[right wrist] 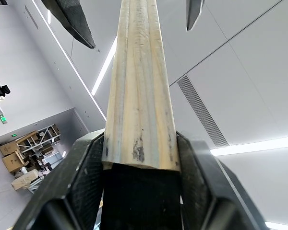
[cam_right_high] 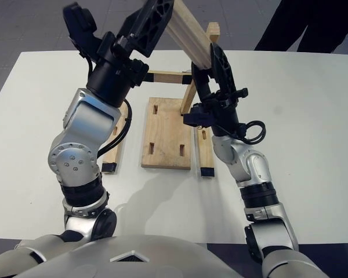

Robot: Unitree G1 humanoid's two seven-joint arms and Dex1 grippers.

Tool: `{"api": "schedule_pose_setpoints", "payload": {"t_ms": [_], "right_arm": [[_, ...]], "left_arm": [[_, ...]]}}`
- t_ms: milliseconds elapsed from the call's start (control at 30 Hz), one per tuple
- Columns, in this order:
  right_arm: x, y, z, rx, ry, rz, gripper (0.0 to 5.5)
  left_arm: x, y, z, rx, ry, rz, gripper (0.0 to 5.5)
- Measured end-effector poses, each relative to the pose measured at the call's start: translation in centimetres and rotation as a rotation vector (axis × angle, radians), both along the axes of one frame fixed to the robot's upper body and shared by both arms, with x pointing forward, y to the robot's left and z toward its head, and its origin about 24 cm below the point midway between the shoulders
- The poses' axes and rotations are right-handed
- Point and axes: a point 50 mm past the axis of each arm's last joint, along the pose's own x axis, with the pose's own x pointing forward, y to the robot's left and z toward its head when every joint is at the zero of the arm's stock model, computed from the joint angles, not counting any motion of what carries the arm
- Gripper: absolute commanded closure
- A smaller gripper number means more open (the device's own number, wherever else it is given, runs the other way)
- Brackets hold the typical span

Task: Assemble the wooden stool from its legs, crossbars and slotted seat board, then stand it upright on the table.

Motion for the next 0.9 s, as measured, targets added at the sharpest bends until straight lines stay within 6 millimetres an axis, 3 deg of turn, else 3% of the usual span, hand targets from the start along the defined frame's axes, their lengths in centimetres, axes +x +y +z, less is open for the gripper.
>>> {"api": "schedule_pose_setpoints", "payload": {"t_ms": [267, 900], "right_arm": [[-0.2, 0.5, -0.1, -0.030, -0.020, -0.010, 3.47], [-0.3, 0.2, -0.8, -0.122, -0.055, -0.056, 3.47]], "left_arm": [[0.6, -0.5, -0.6, 0.007, 0.053, 0.013, 0.30], [0.5, -0.8, -0.5, -0.097, 0.154, -0.034, 3.17]]}}
